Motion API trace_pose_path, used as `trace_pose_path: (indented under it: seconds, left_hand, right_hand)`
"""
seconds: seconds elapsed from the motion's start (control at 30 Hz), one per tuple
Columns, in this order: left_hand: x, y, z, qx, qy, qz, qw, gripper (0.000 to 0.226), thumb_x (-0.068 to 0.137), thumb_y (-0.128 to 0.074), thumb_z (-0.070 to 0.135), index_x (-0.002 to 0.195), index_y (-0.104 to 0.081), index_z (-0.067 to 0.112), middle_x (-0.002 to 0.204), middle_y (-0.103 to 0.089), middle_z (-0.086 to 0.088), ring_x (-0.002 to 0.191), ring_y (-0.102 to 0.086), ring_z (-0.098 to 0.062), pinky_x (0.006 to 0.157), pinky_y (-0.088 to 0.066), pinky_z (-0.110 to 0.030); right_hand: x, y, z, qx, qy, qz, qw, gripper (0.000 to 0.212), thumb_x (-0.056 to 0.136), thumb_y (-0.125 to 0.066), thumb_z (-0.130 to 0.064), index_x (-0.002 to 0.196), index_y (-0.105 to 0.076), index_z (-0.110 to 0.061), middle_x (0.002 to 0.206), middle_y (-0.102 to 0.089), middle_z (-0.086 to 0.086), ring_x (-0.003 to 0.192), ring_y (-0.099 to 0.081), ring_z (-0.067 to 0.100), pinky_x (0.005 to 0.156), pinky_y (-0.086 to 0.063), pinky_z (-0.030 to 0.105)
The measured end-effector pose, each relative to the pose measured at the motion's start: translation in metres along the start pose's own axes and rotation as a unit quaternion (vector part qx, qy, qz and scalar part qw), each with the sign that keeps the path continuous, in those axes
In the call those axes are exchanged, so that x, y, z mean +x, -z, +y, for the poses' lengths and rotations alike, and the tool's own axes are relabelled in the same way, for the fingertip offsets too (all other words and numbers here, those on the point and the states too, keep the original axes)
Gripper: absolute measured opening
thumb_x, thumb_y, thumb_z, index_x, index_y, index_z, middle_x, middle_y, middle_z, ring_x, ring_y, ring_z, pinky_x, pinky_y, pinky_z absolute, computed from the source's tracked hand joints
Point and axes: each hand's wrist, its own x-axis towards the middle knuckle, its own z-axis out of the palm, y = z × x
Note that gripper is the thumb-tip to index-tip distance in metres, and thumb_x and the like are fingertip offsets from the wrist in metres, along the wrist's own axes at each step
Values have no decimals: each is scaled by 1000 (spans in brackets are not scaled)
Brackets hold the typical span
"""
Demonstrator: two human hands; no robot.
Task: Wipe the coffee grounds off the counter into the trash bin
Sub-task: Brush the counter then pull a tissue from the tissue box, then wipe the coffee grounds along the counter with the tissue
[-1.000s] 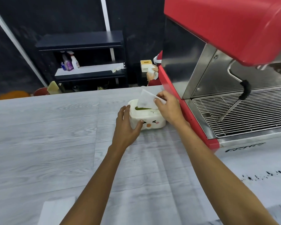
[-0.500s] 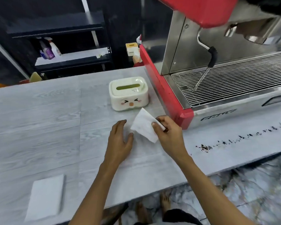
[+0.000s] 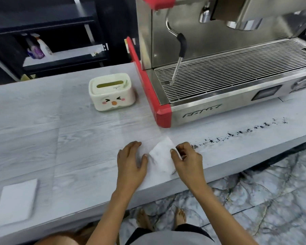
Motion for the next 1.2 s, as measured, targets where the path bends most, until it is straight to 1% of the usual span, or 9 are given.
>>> trace_pose_path:
  seconds: [0.13, 0.27, 0.37, 0.47, 0.57, 0.83, 1.0, 1.13, 1.2]
  left_hand:
    - [-6, -26, 20, 70, -14, 39, 997, 47, 88, -48, 40, 128, -60, 20, 139, -54, 2, 129, -49, -22, 113, -31, -51]
    - [-7, -36, 26, 95, -7, 64, 993, 44, 89, -50, 38, 126, -61, 19, 139, -55, 2, 127, -51, -23, 113, -32, -50]
    - [-7, -39, 26, 104, 0, 72, 992, 43, 90, -50, 36, 126, -61, 16, 139, -56, 0, 127, -52, -24, 110, -35, -50]
    - [-8, -40, 26, 112, 3, 75, 991, 44, 91, -48, 36, 127, -61, 15, 139, -56, -1, 126, -52, -24, 110, -35, -46]
    - [-7, -42, 25, 109, 6, 83, 991, 42, 91, -49, 33, 127, -61, 15, 138, -57, -1, 125, -52, -24, 111, -35, -41]
    - [-6, -42, 21, 76, 12, 104, 992, 37, 92, -51, 29, 125, -62, 15, 135, -59, 1, 126, -52, -21, 113, -32, -39]
    - [-8, -41, 19, 68, 8, 101, 993, 36, 93, -53, 29, 126, -62, 17, 137, -57, 3, 128, -49, -19, 115, -16, -22]
    - [-8, -42, 18, 103, -4, 80, 991, 40, 94, -50, 32, 131, -58, 19, 142, -53, 3, 130, -47, -21, 116, -29, -43]
    - [-8, -43, 19, 133, -9, 65, 989, 43, 96, -47, 34, 136, -54, 20, 147, -49, 2, 135, -43, -21, 116, -28, -47]
  right_hand:
    - [-1, 9, 26, -154, 56, -1, 986, 15, 83, -66, -23, 80, -59, -10, 81, -57, 5, 84, -49, 27, 70, -46, 40]
    - [-1, 23, 37, -249, 76, 28, 965, 25, 80, -68, -31, 94, -62, -12, 96, -57, 7, 90, -51, 30, 72, -44, 41]
    - [-4, 31, 33, -235, 130, 36, 963, 30, 83, -65, -27, 108, -59, -14, 111, -56, 6, 99, -49, 27, 79, -39, 38]
    - [-11, 23, 25, -193, 228, -24, 954, 28, 88, -52, -20, 114, -59, -10, 119, -57, 6, 109, -51, 25, 92, -41, 38]
    - [-13, 4, 29, -210, 271, -88, 935, 36, 93, -46, -17, 125, -57, -4, 130, -56, 12, 123, -49, 27, 105, -39, 42]
    - [-14, -18, 43, -273, 276, -143, 911, 50, 89, -53, -11, 137, -48, 1, 144, -47, 18, 136, -41, 28, 113, -34, 45]
    - [0, -21, 44, -275, 248, -135, 919, 49, 95, -41, -16, 141, -42, 0, 148, -41, 18, 140, -35, 28, 115, -30, 45]
    - [-1, -14, 54, -287, 235, -108, 922, 48, 96, -42, -15, 141, -42, 1, 148, -41, 18, 140, -36, 28, 114, -32, 46]
    - [-9, -12, 57, -290, 235, -95, 923, 49, 95, -44, -14, 141, -42, 1, 147, -42, 18, 139, -38, 27, 113, -33, 46]
